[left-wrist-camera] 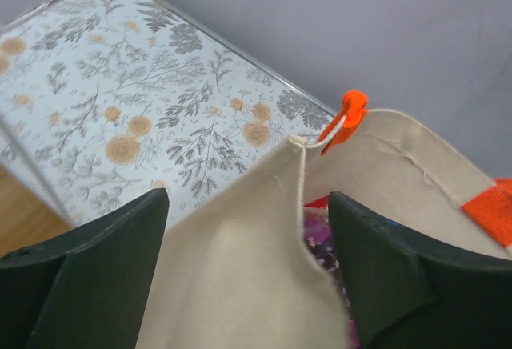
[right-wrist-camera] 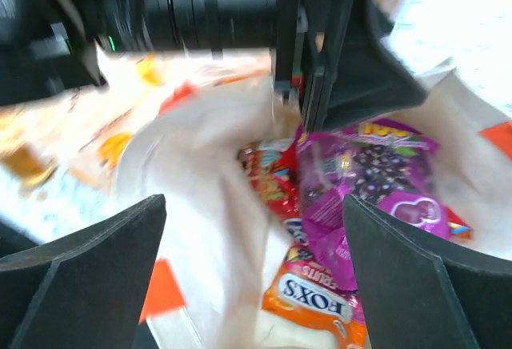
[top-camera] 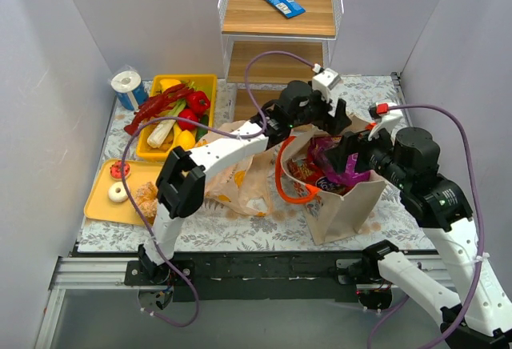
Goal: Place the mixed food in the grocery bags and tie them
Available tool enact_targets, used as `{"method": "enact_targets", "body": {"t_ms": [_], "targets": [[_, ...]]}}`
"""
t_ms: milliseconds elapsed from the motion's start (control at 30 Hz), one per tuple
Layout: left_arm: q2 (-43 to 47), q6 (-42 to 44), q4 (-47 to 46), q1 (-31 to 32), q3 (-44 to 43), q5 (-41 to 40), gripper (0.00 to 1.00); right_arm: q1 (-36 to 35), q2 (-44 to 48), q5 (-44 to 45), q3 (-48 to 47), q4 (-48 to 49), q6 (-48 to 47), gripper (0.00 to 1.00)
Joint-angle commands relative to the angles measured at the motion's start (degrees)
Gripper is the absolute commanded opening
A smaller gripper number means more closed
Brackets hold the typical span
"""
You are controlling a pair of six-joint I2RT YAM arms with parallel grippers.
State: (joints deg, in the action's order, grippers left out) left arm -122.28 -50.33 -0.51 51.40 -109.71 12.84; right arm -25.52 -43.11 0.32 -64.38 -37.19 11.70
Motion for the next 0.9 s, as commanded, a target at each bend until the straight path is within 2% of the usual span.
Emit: {"method": "enact_targets", "body": {"t_ms": [0,100,233,300,333,467,533,667,767,867], "targets": [[13.37,3.48,2.51,-1.65,4.85,-3.16,0.89,-0.06,-1.97,-13.76,-1.36,1.06,-3.71,0.98],[18.64,1.82,4.89,-4.89,9.24,-4.22,0.98,-0.15,-2.41,-16.74,-1.10,2.73,-4.58,0.98],[24.53,0.41,9.03,-9.03,13.11,-7.03,0.98,-3.90,-6.01,-18.34,-0.75,3.26,-5.55,0.97],[27.35,-0.64,12.44,-11.49,14.25,-8.00,0.98,-7.25,-8.11,-14.22,-0.92,3.53,-5.55,0.97],[28.14,-1.09,13.60,-12.45,14.70,-8.09,0.98,-11.88,-8.82,-12.20,-1.10,3.70,-5.47,0.97],[33.06,-2.49,17.21,-19.29,19.61,-7.57,0.98,-22.54,-12.86,2.10,-2.85,3.79,-3.88,0.97],[36.31,-4.24,16.95,-22.64,24.60,-2.23,0.98,-26.14,-16.20,5.29,-3.73,3.18,-3.00,0.97],[42.02,-3.82,14.94,-29.41,34.01,-0.89,0.98,-30.72,-22.27,15.21,-4.09,0.03,-0.02,0.97],[45.98,-4.60,11.16,-31.88,40.34,-0.54,0.98,-32.93,-26.57,19.87,-4.35,-1.39,2.18,0.96],[46.87,-4.96,9.13,-32.94,43.95,-0.89,0.98,-32.93,-31.14,26.73,-4.44,-4.20,4.90,0.91]]}}
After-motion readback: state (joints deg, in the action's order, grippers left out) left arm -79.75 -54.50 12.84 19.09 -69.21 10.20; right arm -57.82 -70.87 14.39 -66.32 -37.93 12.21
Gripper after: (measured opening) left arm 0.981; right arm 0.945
